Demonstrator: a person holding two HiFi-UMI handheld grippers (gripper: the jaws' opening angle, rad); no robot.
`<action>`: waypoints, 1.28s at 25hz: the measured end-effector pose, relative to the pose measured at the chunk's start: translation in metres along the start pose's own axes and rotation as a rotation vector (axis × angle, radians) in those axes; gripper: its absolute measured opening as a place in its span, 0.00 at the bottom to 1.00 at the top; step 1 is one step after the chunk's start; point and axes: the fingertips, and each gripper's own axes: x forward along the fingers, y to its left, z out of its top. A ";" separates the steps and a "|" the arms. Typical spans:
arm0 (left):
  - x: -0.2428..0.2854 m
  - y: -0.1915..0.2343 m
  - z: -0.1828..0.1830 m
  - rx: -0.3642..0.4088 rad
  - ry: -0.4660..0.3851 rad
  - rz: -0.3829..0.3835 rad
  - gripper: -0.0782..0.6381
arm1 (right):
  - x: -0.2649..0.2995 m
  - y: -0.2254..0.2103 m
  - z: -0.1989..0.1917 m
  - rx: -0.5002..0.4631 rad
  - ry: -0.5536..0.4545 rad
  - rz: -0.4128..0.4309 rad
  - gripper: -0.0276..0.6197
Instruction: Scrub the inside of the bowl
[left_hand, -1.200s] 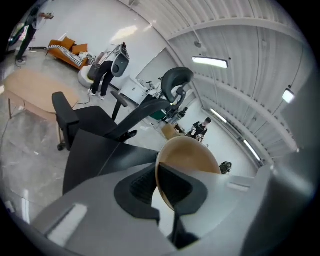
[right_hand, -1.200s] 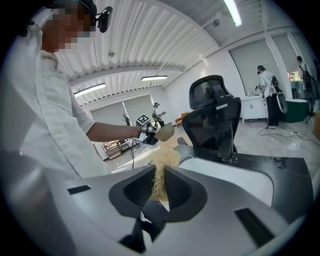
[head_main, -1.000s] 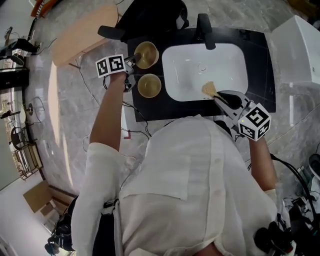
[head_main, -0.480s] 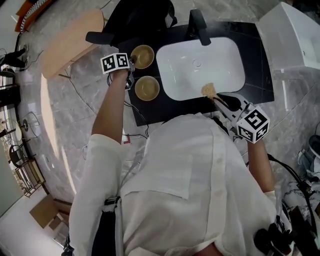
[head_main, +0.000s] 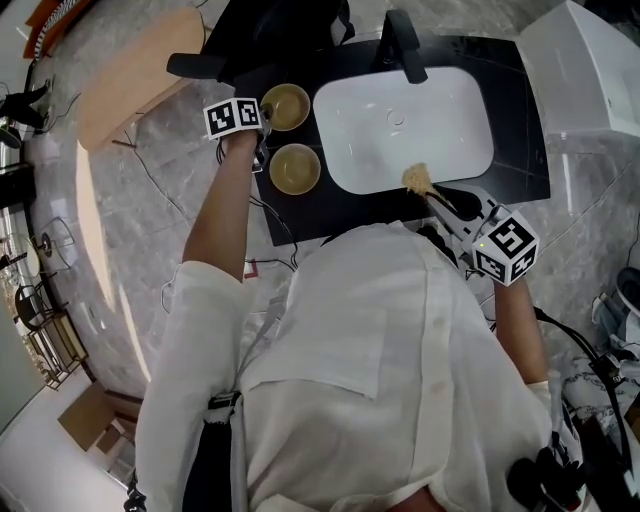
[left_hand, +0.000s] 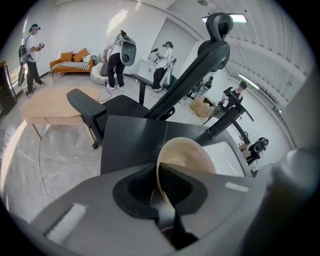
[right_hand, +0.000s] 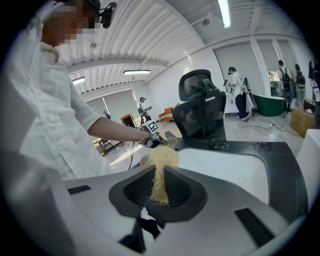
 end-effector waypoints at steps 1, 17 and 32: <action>0.000 0.000 0.001 0.000 -0.005 -0.001 0.14 | 0.001 0.000 0.000 -0.001 0.001 0.004 0.12; -0.062 0.004 0.021 0.013 -0.244 0.091 0.21 | -0.018 -0.027 0.007 -0.075 -0.015 0.022 0.12; -0.181 -0.203 -0.036 0.237 -0.516 0.029 0.12 | -0.069 -0.075 0.019 -0.175 -0.048 0.206 0.12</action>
